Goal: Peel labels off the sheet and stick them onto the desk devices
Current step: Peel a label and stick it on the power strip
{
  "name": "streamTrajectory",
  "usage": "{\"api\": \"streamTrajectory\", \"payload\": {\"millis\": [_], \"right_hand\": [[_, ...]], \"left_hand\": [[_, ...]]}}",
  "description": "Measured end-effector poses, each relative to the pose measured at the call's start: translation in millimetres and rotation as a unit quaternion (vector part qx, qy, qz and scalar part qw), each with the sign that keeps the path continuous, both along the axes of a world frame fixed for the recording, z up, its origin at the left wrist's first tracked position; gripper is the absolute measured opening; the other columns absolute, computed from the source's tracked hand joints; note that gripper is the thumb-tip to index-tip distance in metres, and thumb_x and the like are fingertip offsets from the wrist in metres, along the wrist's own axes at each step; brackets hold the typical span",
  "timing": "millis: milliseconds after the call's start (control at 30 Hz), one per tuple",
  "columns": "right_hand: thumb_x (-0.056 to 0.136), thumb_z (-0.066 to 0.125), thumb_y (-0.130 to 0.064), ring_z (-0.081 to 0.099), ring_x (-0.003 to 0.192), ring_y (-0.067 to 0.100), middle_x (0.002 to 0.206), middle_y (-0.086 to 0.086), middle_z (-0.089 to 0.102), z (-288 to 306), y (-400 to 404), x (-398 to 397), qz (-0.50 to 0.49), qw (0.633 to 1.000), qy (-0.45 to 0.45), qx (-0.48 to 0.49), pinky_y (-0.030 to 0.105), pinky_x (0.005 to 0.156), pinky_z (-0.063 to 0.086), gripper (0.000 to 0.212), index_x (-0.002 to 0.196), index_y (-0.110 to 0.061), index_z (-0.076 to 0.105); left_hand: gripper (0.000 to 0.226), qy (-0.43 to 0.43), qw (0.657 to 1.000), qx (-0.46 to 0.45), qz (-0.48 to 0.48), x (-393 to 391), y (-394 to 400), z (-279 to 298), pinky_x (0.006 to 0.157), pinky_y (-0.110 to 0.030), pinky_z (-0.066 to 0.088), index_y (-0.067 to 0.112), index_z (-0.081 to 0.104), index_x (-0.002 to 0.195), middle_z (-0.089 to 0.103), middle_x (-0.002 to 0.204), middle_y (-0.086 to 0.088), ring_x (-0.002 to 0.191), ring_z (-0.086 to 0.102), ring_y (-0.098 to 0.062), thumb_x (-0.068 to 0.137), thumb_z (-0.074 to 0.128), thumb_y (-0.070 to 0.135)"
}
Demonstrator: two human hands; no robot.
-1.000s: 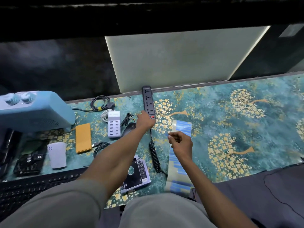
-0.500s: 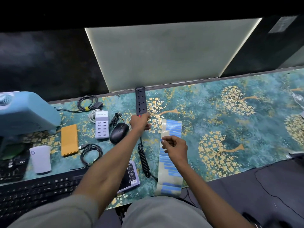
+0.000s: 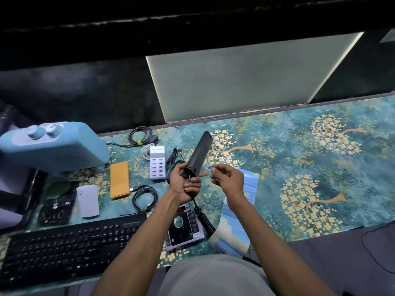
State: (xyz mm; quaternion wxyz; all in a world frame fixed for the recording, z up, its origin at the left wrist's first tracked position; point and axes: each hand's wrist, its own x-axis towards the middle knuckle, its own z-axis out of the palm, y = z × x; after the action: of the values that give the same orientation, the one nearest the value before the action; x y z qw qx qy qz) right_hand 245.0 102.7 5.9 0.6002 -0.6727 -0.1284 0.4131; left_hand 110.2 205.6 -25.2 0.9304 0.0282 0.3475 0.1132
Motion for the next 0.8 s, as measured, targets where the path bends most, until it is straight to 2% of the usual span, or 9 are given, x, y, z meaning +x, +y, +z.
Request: {"api": "streamTrajectory", "payload": {"millis": [100,133,200,300,400,533,700,800], "right_hand": [[0.088,0.078,-0.004,0.075,0.070,0.023,0.080,0.017,0.076,-1.5,12.9,-8.4,0.029,1.000,0.003,-0.011,0.032,0.070,0.063,0.011,0.098,0.001,0.075],[0.086,0.080,-0.004,0.076,0.071,0.026,0.081,0.020,0.075,-2.3,17.8,-10.9,0.031,0.999,0.007,-0.021,0.035,0.071,0.063,0.013,0.096,0.001,0.074],[0.081,0.084,-0.005,0.075,0.071,0.030,0.082,0.024,0.074,-3.7,27.0,-14.5,0.026,0.999,0.012,-0.046,0.038,0.071,0.064,0.018,0.094,0.000,0.072],[0.077,0.088,-0.005,0.073,0.067,0.029,0.081,0.024,0.073,-3.7,39.3,-18.7,0.026,0.997,0.013,-0.065,0.037,0.065,0.063,0.026,0.093,0.006,0.070],[0.077,0.088,-0.005,0.073,0.067,0.030,0.082,0.026,0.074,-4.9,47.9,-21.4,0.033,0.996,0.011,-0.079,0.036,0.064,0.062,0.026,0.091,0.007,0.070],[0.077,0.088,-0.005,0.075,0.066,0.033,0.073,0.022,0.074,-3.9,54.8,-27.9,0.032,0.992,-0.010,-0.119,0.043,0.066,0.065,0.018,0.071,0.001,0.072],[0.072,0.092,-0.007,0.073,0.059,0.031,0.075,0.025,0.074,-7.9,60.6,-27.2,0.040,0.987,0.000,-0.158,0.037,0.059,0.063,0.026,0.075,0.010,0.072],[0.068,0.095,-0.013,0.068,0.057,0.029,0.069,0.022,0.071,-9.2,57.0,-25.5,0.041,0.984,0.012,-0.173,0.037,0.062,0.062,0.034,0.062,0.001,0.065]], "left_hand": [[0.079,-0.002,1.000,0.007,-0.007,-11.9,-3.1,-3.4,0.024,-0.017,0.025,-0.016,0.068,0.099,0.036,0.050,-0.001,0.027,0.030,-0.007,0.091,0.035,0.056],[0.076,0.002,1.000,0.014,-0.008,-15.2,-3.4,-4.6,0.024,-0.016,0.024,-0.012,0.069,0.096,0.036,0.049,-0.001,0.027,0.029,-0.007,0.091,0.034,0.055],[0.062,0.003,1.000,0.023,-0.008,-20.3,-4.1,-4.7,0.028,-0.013,0.019,-0.002,0.063,0.097,0.034,0.048,0.000,0.027,0.028,-0.007,0.089,0.035,0.053],[0.040,0.015,0.999,0.037,-0.018,-26.0,-4.6,-1.9,0.030,-0.013,0.016,0.009,0.054,0.083,0.030,0.048,0.002,0.028,0.025,-0.006,0.085,0.040,0.047],[0.042,0.048,0.996,0.058,-0.041,-29.1,-4.4,-1.2,0.031,-0.012,0.015,0.008,0.057,0.075,0.029,0.047,0.003,0.028,0.022,-0.007,0.085,0.042,0.045],[0.043,0.099,0.989,0.085,-0.067,-31.3,-3.7,0.2,0.032,-0.011,0.014,0.011,0.054,0.071,0.027,0.045,0.005,0.029,0.019,-0.006,0.087,0.041,0.048],[0.044,0.124,0.986,0.090,-0.069,-33.8,-7.0,5.8,0.032,-0.010,0.013,0.010,0.056,0.068,0.026,0.044,0.006,0.028,0.018,-0.005,0.088,0.041,0.047],[0.044,0.120,0.987,0.087,-0.067,-33.6,-7.2,5.6,0.032,-0.010,0.013,0.011,0.053,0.065,0.027,0.043,0.006,0.028,0.018,-0.005,0.089,0.043,0.046]]}}
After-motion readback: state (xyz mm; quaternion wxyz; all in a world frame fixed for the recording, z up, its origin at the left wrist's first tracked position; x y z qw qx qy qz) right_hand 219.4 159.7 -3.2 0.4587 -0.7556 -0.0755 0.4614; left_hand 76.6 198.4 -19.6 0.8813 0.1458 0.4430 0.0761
